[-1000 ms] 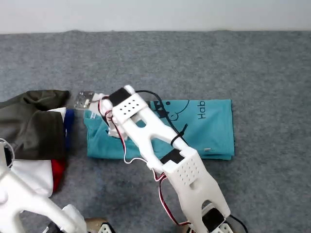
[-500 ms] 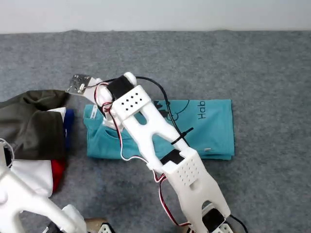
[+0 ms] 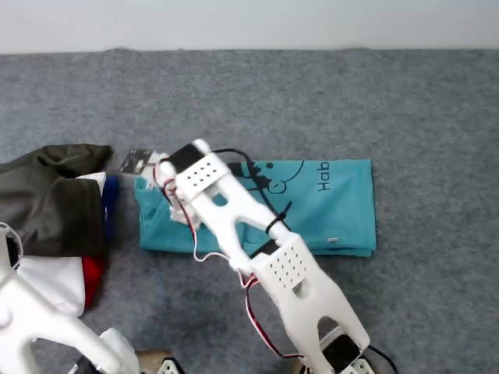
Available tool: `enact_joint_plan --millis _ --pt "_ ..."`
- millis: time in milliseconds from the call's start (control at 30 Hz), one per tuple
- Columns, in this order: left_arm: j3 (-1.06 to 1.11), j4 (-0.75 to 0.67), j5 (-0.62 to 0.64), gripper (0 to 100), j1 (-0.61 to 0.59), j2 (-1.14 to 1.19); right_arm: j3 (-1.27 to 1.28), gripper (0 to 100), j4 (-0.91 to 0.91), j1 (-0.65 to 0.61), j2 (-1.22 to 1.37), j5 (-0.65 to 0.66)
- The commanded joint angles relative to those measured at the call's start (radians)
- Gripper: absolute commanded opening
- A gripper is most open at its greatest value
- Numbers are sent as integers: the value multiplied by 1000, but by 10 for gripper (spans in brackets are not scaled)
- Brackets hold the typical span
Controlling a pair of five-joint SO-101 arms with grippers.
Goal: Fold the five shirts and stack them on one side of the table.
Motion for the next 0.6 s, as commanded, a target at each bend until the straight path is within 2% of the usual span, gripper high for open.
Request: enact_joint_plan --millis 0,333,567 --pt "-4 -17 -15 36 -8 -25 -12 17 -15 27 -10 -5" --pt "-4 -21 -15 36 -8 -25 -14 17 145 22 -173 -12" --pt "-4 -23 -15 36 -6 -25 -6 19 203 131 -297 -187"
